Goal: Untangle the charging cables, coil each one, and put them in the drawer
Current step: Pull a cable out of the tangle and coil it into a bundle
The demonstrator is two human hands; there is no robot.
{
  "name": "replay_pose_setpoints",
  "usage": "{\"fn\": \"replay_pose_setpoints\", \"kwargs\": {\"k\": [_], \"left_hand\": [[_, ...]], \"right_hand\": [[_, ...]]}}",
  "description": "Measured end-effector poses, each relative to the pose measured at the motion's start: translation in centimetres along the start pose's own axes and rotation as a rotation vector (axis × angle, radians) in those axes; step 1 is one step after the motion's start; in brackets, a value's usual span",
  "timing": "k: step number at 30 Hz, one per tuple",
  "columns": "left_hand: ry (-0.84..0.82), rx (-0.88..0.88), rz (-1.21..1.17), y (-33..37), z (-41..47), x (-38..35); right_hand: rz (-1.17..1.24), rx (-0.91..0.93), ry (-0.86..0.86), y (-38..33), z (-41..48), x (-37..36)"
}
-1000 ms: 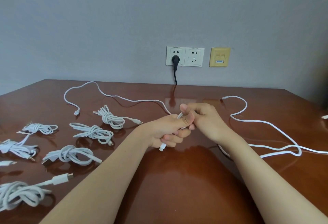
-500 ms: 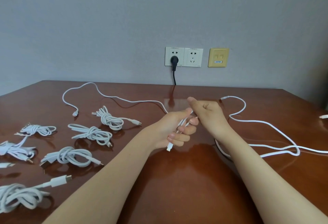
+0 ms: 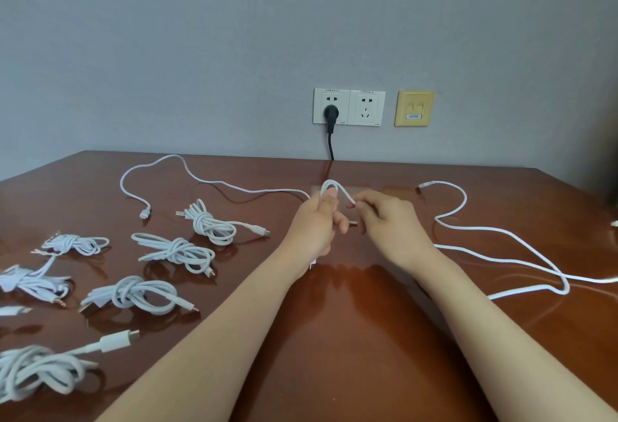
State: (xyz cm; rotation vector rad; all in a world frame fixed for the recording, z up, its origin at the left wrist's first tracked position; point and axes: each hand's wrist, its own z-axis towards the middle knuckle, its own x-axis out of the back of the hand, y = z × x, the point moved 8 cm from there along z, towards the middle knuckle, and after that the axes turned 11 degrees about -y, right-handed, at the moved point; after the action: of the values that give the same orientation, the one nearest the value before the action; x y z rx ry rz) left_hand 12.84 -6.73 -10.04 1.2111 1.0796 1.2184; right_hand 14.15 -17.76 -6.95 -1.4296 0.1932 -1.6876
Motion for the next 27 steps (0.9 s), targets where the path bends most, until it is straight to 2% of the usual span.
{"fn": "replay_pose_setpoints", "kwargs": {"k": [5, 8, 15, 20, 27], "left_hand": [[0.192, -0.104, 0.308, 0.8, -0.2, 1.6], [0.198, -0.133, 0.395, 1.1, -0.3, 1.5], [0.149, -0.169, 0.340, 0.8, 0.0, 1.1], [0.123, -0.227, 0.501, 1.4, -0.2, 0.5], [0.257, -0.184, 0.516, 1.0, 0.2, 2.4]], "right_hand": [[-0.220, 0.103, 0.013, -2.7, -0.5, -1.8], [-0.262, 0.095, 0.041, -3.0, -0.7, -1.5], [-0.263, 0.055, -0.004, -3.2, -0.9, -1.4], [-0.278, 0.040, -0.040, -2.7, -0.9, -1.6], [-0.349, 0.003, -0.123, -3.2, -1.3, -2.3]]}}
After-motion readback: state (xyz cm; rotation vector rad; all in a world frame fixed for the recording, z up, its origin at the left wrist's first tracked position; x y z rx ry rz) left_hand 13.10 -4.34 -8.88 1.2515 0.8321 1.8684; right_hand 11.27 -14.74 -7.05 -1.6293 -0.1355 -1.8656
